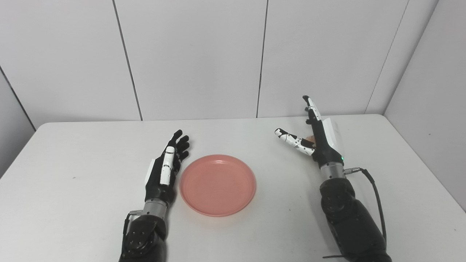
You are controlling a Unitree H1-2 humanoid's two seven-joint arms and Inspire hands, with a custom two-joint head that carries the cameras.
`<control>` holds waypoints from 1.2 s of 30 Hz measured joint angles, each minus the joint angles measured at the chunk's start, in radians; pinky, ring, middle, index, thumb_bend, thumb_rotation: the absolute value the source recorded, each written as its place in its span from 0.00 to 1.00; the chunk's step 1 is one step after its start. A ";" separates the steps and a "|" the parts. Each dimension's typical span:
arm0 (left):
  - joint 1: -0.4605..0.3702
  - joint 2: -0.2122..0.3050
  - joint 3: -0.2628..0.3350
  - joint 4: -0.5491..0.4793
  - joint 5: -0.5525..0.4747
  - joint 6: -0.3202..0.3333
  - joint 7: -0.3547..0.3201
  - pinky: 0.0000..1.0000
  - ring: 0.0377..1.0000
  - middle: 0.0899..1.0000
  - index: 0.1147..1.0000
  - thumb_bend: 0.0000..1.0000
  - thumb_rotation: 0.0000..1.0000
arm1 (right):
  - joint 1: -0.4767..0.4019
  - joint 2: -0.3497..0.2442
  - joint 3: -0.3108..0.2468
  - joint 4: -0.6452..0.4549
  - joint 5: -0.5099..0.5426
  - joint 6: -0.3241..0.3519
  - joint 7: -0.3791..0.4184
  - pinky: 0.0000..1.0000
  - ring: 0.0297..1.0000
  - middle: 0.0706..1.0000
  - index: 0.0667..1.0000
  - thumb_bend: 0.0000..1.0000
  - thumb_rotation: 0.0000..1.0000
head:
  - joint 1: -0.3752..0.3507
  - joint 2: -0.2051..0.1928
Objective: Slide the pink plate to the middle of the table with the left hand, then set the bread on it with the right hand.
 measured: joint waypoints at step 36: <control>-0.017 0.021 -0.031 0.030 0.084 -0.009 0.034 1.00 1.00 0.99 0.98 0.41 1.00 | -0.049 -0.107 0.092 0.096 -0.164 0.374 0.010 0.75 0.80 0.81 0.82 0.72 0.31 | -0.037 0.002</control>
